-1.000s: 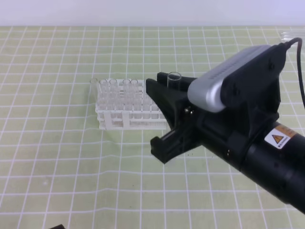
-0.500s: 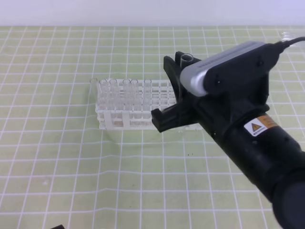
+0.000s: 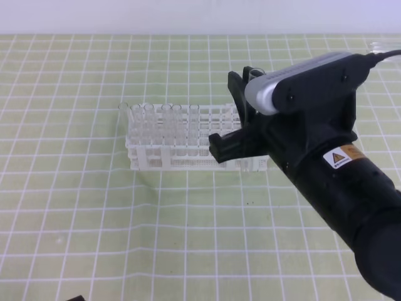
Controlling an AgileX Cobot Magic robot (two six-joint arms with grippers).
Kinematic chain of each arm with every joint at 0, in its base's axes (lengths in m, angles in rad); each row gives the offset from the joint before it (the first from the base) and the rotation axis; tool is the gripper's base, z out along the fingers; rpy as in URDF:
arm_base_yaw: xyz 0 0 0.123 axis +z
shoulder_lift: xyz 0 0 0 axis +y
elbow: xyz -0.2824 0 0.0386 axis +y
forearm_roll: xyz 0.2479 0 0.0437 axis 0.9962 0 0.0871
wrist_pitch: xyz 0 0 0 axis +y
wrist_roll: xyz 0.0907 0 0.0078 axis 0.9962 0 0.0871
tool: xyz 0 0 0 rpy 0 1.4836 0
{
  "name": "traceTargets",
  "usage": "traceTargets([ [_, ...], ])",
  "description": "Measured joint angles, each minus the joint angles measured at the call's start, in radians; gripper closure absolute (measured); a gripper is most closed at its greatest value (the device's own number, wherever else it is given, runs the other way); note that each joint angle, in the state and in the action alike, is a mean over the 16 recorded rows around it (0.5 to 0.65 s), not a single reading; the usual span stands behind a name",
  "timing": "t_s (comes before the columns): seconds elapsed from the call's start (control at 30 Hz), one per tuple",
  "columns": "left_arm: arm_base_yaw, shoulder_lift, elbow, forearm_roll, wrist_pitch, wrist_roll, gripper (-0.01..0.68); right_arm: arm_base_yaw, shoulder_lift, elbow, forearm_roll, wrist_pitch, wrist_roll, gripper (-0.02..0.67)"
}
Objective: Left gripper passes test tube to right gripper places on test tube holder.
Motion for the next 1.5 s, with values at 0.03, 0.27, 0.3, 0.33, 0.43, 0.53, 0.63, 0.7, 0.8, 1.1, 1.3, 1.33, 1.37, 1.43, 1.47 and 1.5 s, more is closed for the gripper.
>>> traceTargets([
  [0.03, 0.000, 0.000, 0.000, 0.000, 0.000, 0.000, 0.673, -0.005, 0.000, 0.000, 0.000, 0.005, 0.000, 0.641],
  [0.27, 0.000, -0.001, -0.003, 0.000, 0.001, 0.001, 0.673, -0.050, -0.001, 0.007, -0.096, 0.034, 0.079, 0.641],
  [0.3, 0.000, 0.000, -0.001, 0.000, 0.000, 0.001, 0.673, -0.058, -0.002, 0.011, -0.126, 0.034, 0.108, 0.641],
  [0.33, 0.000, 0.000, -0.001, 0.000, 0.000, 0.001, 0.673, -0.067, -0.002, 0.015, -0.160, 0.033, 0.141, 0.641],
  [0.43, 0.000, -0.002, -0.005, 0.000, 0.002, 0.000, 0.673, -0.098, 0.000, 0.030, -0.274, 0.015, 0.257, 0.641],
  [0.53, 0.000, -0.002, -0.006, 0.000, 0.003, 0.000, 0.673, -0.136, 0.010, 0.047, -0.395, -0.018, 0.392, 0.641],
  [0.63, 0.000, -0.002, -0.005, 0.000, 0.002, 0.000, 0.673, -0.170, 0.026, 0.061, -0.506, -0.056, 0.523, 0.641],
  [0.7, 0.000, -0.001, -0.004, 0.000, 0.002, 0.000, 0.673, -0.190, 0.043, 0.065, -0.564, -0.081, 0.595, 0.641],
  [0.8, 0.000, -0.001, -0.004, 0.000, 0.002, 0.000, 0.673, -0.213, 0.074, 0.056, -0.619, -0.109, 0.665, 0.641],
  [1.1, 0.000, 0.000, -0.001, 0.000, 0.000, 0.001, 0.673, -0.233, 0.200, -0.083, -0.640, -0.070, 0.632, 0.641],
  [1.3, 0.000, -0.001, -0.004, 0.000, 0.002, 0.001, 0.673, -0.233, 0.269, -0.175, -0.608, -0.021, 0.556, 0.641],
  [1.33, 0.000, 0.000, -0.003, 0.000, 0.001, 0.001, 0.673, -0.233, 0.278, -0.185, -0.600, -0.016, 0.545, 0.641],
  [1.37, 0.000, -0.001, -0.003, 0.000, 0.001, 0.001, 0.673, -0.233, 0.286, -0.193, -0.593, -0.013, 0.535, 0.641],
  [1.43, 0.000, -0.001, -0.003, 0.000, 0.002, 0.001, 0.673, -0.233, 0.301, -0.204, -0.579, -0.014, 0.520, 0.641],
  [1.47, 0.000, -0.001, -0.003, 0.000, 0.003, 0.001, 0.673, -0.233, 0.308, -0.207, -0.571, -0.017, 0.513, 0.641],
  [1.5, 0.000, -0.001, -0.004, 0.000, 0.004, 0.000, 0.673, -0.233, 0.315, -0.208, -0.564, -0.022, 0.506, 0.641],
])
